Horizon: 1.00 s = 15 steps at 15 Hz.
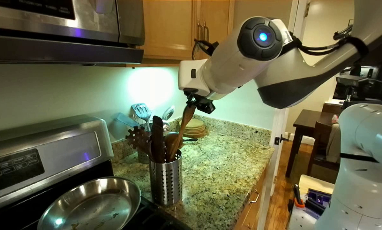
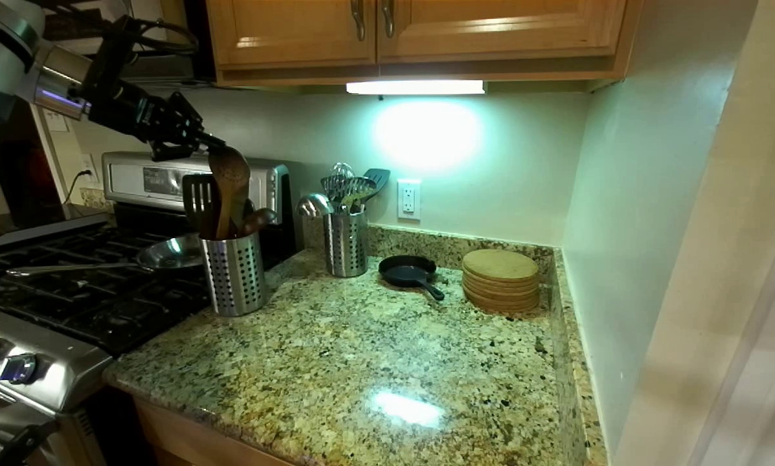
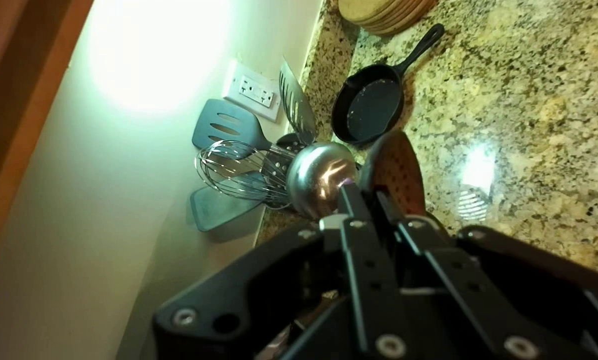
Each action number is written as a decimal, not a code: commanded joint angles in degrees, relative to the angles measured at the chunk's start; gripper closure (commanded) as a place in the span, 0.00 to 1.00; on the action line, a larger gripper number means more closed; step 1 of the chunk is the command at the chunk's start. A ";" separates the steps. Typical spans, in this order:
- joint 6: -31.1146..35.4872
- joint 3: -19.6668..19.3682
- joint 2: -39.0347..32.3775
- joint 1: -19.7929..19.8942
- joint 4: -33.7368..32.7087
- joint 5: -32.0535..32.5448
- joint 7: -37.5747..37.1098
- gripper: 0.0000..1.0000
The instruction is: Pick the wooden spoon on the counter and put it in the utensil holder
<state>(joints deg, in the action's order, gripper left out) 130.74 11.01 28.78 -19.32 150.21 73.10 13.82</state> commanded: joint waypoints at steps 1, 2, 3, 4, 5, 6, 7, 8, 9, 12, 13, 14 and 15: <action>1.44 -0.14 -2.15 0.44 -1.82 1.77 1.13 0.95; 1.39 -0.08 -2.50 0.46 -1.89 1.71 1.28 0.95; 1.35 -0.04 -2.76 0.46 -2.02 1.63 1.52 0.95; 1.34 0.00 -3.00 0.45 -2.12 1.57 1.63 0.95; 1.32 0.05 -3.21 0.46 -2.19 1.55 1.64 0.95; 1.18 0.17 -3.30 0.48 -2.25 1.62 1.51 0.95; 1.14 0.19 -3.38 0.47 -2.29 1.50 1.53 0.95; 1.14 0.25 -3.24 0.47 -2.32 1.61 1.39 0.88; 1.01 0.38 -3.16 0.50 -2.40 1.81 1.26 0.66; 1.16 0.42 -2.25 0.56 -3.11 1.99 0.68 0.57; 1.17 0.40 -2.01 0.56 -3.43 1.93 0.64 0.50; 1.06 0.34 -1.34 0.61 -3.83 1.83 0.50 0.45; 0.95 0.27 -0.79 0.65 -4.19 1.60 0.34 0.37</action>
<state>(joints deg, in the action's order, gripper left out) 130.79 11.43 26.03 -19.29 146.65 73.21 14.85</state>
